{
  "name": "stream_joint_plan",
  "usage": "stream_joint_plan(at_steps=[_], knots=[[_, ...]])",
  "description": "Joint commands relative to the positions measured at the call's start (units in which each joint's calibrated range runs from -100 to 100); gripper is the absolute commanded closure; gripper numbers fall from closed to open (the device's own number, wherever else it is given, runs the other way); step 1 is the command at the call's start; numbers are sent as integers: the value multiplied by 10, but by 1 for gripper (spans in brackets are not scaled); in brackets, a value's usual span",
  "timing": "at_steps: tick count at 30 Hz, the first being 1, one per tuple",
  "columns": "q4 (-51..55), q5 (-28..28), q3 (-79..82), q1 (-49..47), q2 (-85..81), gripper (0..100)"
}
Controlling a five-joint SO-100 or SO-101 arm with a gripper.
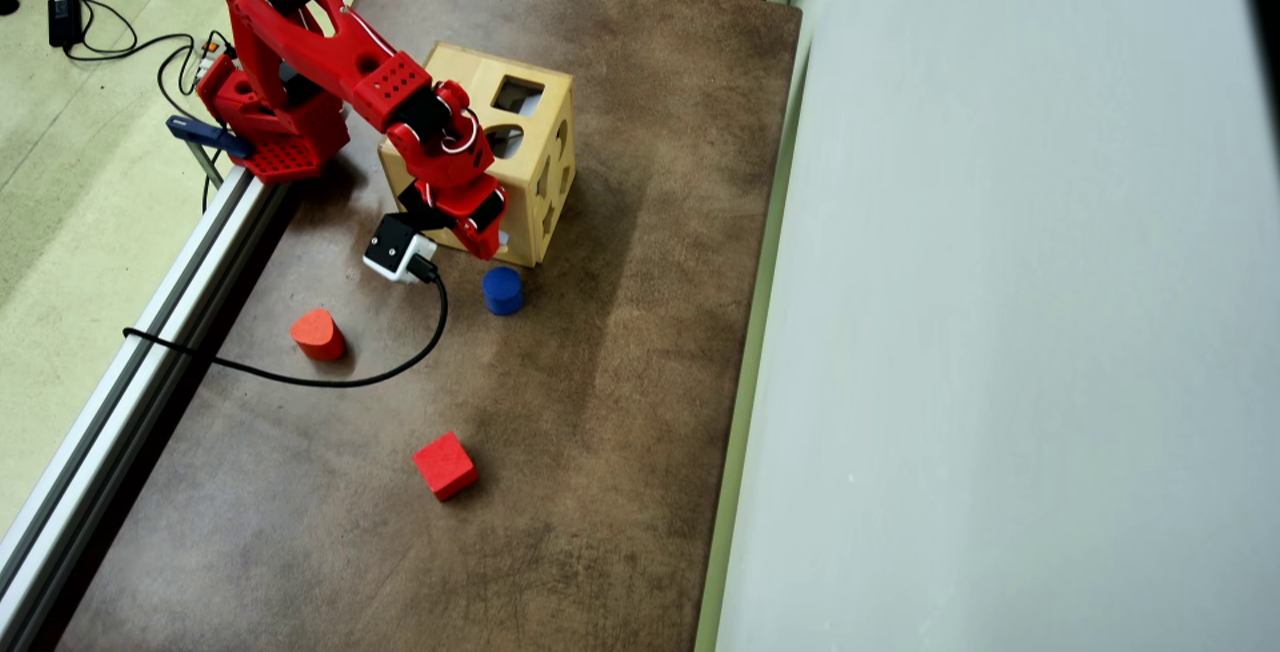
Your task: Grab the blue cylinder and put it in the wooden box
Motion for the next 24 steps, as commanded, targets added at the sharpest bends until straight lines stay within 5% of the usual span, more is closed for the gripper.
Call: stream_joint_plan(at_steps=[1, 10, 17, 24], knots=[[-9, 4, -4, 2, -5, 97], [-9, 5, 0, 2, -5, 97], [-9, 82, -9, 15, 42, 97], [-37, 89, -12, 46, 76, 97]])
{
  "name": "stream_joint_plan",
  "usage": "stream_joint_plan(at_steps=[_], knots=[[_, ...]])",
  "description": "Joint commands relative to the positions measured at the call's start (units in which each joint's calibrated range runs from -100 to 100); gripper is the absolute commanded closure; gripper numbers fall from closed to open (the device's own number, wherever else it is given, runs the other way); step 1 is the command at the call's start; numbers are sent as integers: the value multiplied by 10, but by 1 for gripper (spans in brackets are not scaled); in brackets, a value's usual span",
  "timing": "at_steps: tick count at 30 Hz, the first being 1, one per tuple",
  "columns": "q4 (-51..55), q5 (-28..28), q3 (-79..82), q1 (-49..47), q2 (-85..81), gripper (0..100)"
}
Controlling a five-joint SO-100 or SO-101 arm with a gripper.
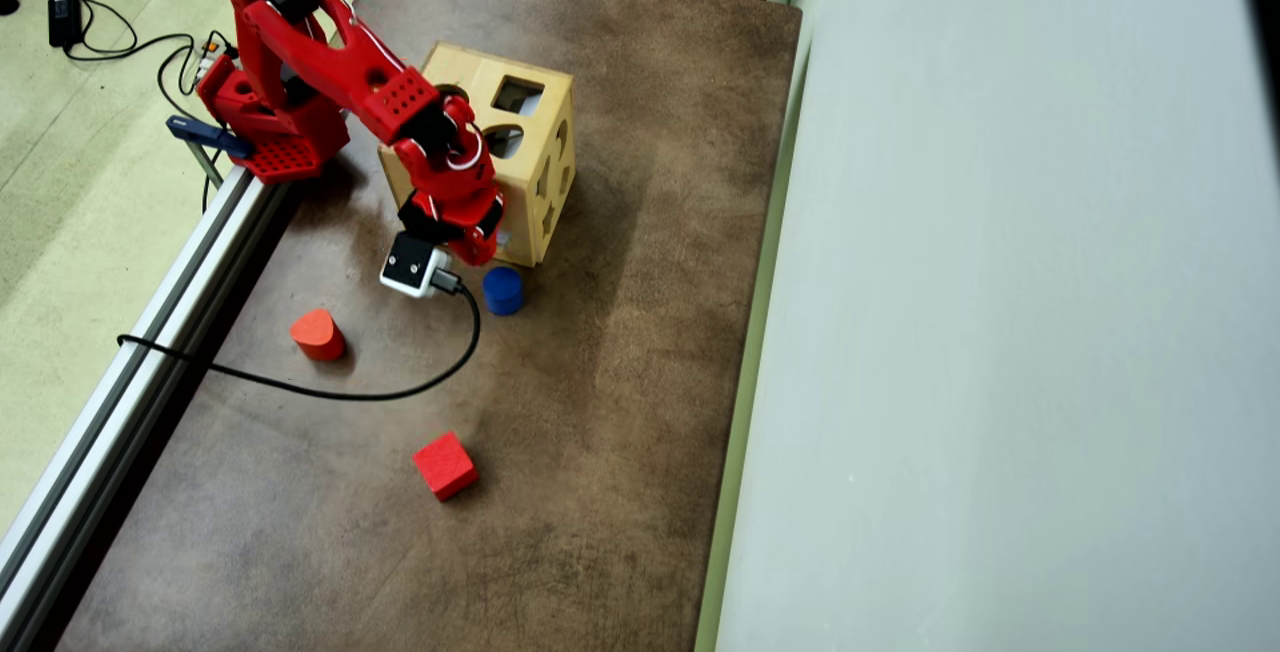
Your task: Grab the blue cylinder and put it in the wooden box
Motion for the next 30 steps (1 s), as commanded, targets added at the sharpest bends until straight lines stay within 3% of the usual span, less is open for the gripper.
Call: stream_joint_plan(at_steps=[1, 30], knots=[[-17, 4, -15, 3, -8, 97], [-21, 0, -86, -46, -2, 97]])
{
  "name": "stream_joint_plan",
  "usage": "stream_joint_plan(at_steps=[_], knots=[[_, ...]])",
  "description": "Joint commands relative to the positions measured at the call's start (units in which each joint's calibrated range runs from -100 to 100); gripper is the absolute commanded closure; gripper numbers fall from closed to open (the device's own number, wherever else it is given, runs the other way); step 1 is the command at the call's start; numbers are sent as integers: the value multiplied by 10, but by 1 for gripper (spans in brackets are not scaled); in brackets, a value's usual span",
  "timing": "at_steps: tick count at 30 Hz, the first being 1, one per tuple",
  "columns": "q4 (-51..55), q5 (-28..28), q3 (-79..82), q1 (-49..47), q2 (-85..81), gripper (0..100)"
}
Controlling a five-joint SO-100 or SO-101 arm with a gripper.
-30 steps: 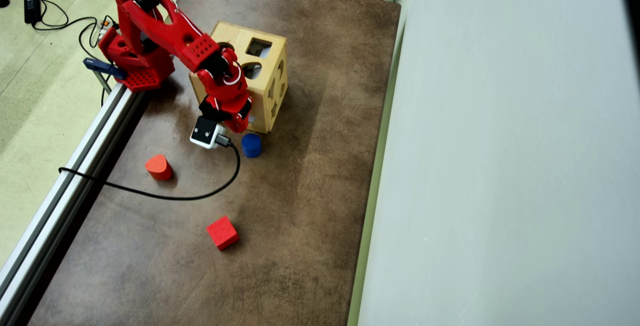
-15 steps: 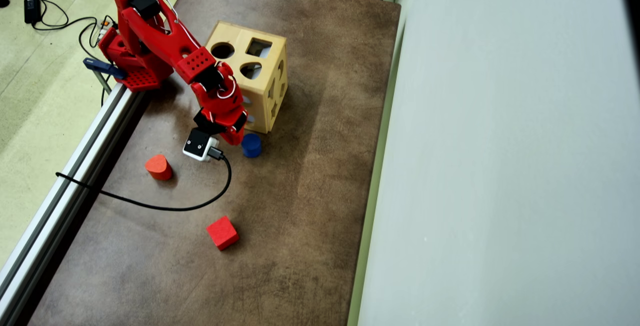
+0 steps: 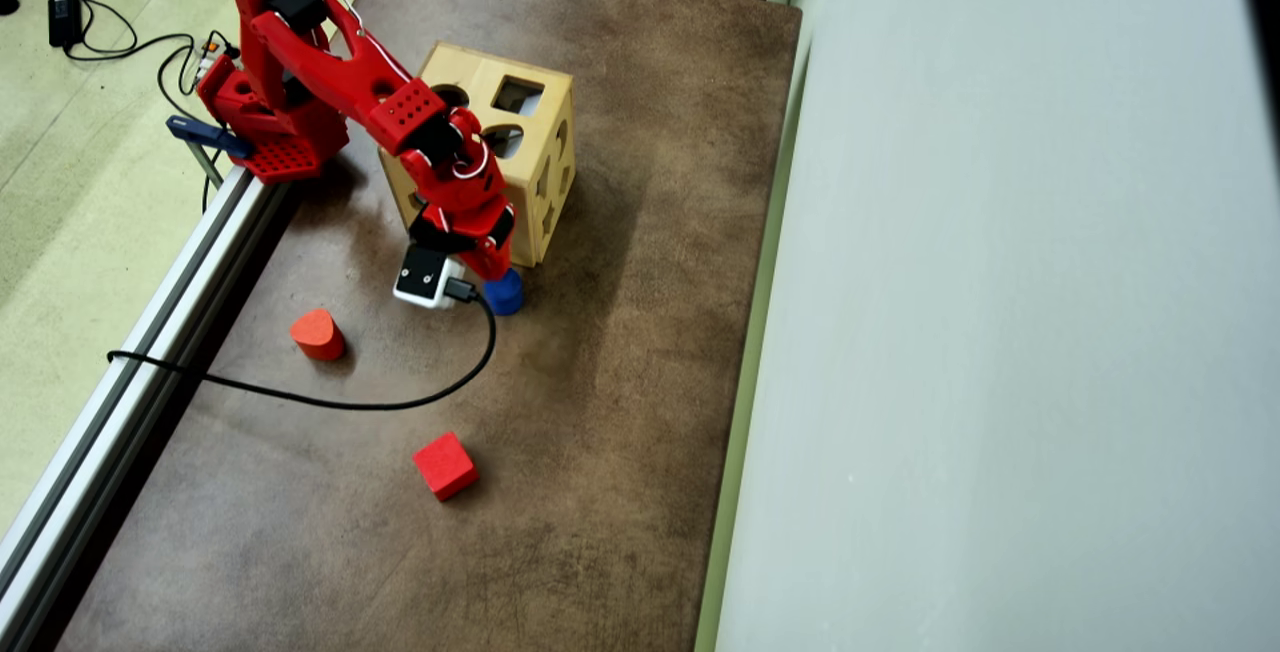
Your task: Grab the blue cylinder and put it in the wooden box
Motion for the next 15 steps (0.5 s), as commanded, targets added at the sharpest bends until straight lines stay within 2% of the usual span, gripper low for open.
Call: stream_joint_plan(at_steps=[1, 4, 10, 15], knots=[[-8, -1, -32, -5, -3, 97], [-8, -1, -32, -3, -2, 93], [0, -1, -31, 3, 32, 78], [2, -1, -31, 3, 43, 75]])
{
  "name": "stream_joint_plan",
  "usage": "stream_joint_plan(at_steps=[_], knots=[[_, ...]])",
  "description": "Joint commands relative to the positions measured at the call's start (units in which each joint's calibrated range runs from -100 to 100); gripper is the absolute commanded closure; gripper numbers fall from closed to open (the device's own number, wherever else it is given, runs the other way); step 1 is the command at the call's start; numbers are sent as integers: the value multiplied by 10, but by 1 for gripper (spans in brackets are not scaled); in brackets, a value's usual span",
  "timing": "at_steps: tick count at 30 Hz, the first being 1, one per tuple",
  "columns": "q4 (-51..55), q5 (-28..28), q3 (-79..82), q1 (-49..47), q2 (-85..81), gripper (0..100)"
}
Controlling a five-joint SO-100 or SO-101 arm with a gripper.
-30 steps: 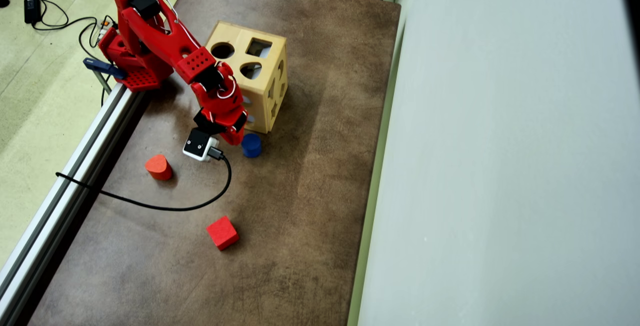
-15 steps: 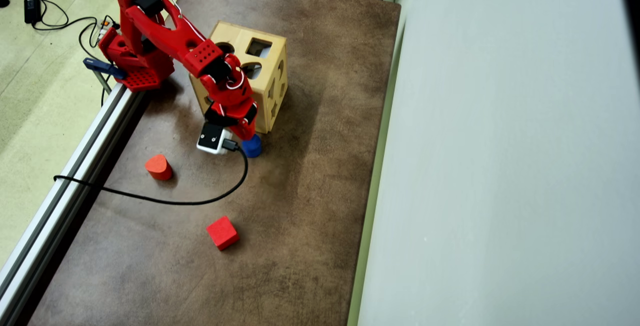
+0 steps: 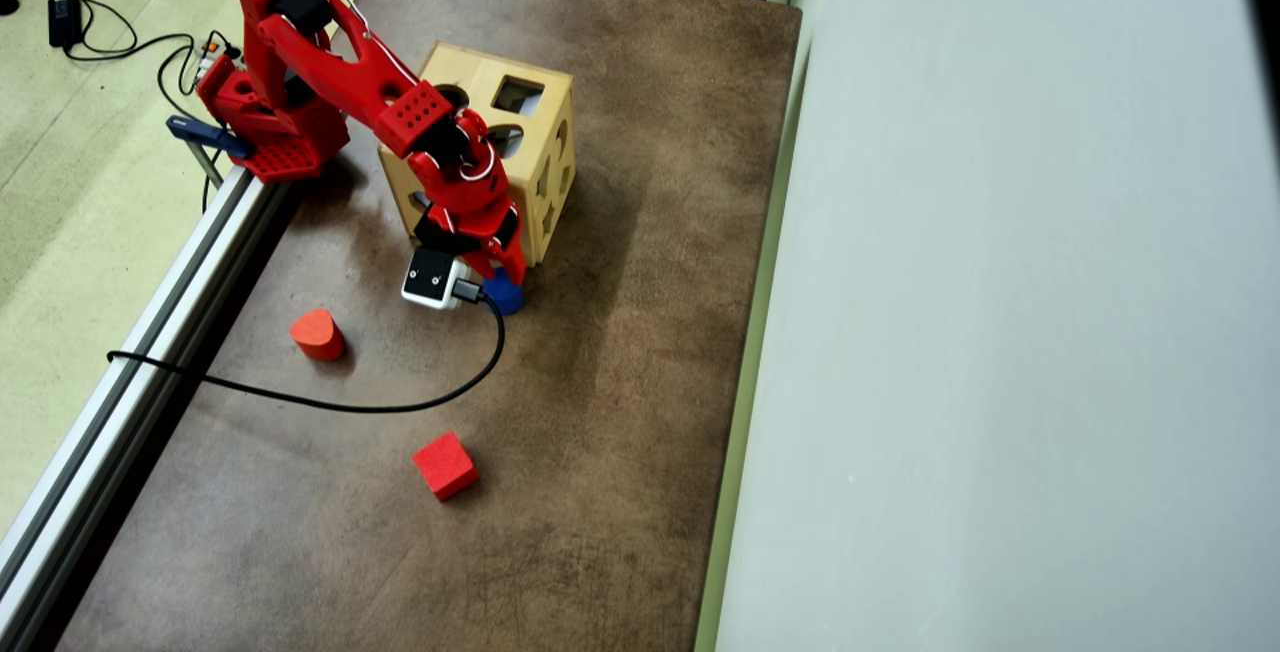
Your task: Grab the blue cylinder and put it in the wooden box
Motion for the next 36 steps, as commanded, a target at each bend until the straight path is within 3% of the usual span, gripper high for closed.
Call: stream_joint_plan(at_steps=[1, 8, 16, 30, 36], knots=[[3, -1, -18, 1, -5, 75], [7, -21, -9, 1, -12, 75], [90, -32, -18, 1, -11, 75], [80, -32, -20, 1, -4, 75], [80, -32, -20, 1, -4, 66]])
